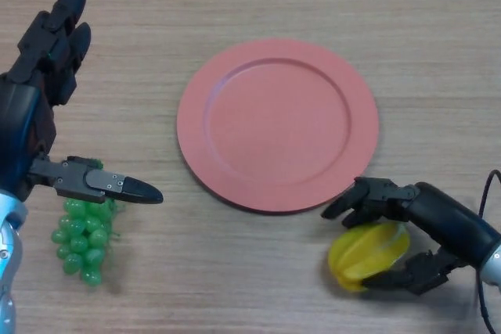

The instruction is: Pick up the yellow starfruit and place it on the plate

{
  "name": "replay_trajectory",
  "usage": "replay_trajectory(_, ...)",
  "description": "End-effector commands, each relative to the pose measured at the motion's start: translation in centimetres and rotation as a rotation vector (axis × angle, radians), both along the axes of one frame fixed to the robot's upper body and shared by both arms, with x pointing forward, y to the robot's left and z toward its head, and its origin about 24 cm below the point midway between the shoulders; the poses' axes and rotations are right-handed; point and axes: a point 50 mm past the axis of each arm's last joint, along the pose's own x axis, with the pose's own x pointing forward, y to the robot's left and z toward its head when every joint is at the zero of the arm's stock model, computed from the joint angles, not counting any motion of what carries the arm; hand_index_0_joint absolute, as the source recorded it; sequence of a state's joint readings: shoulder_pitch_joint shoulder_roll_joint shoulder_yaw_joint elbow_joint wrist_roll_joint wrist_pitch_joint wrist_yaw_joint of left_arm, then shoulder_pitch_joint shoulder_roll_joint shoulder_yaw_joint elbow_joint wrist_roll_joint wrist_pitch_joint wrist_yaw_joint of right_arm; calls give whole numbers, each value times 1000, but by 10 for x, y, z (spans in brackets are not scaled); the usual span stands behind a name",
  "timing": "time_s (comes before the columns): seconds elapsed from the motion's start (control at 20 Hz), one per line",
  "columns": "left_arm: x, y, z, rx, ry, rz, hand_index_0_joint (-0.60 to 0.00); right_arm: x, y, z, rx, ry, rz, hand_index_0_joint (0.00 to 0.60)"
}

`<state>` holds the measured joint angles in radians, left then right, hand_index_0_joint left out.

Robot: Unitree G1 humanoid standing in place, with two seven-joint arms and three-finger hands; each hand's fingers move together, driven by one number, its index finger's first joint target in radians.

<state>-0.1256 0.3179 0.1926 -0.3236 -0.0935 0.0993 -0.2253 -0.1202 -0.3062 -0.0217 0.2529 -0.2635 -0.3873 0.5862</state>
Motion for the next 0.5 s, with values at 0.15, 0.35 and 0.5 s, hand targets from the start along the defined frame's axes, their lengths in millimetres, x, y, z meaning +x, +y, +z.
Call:
replay_trajectory(0.15, -7, 6, 35, 72, -207, 34, 0, 12, -16, 38, 152, -218, -75, 600)
replay_trajectory(0.35, -7, 5, 34, 75, -206, 34, 0, 8, -16, 60, 234, -246, -96, 600)
replay_trajectory(0.5, -7, 5, 34, 63, -203, 28, 0, 5, -3, 81, 320, -185, -78, 600)
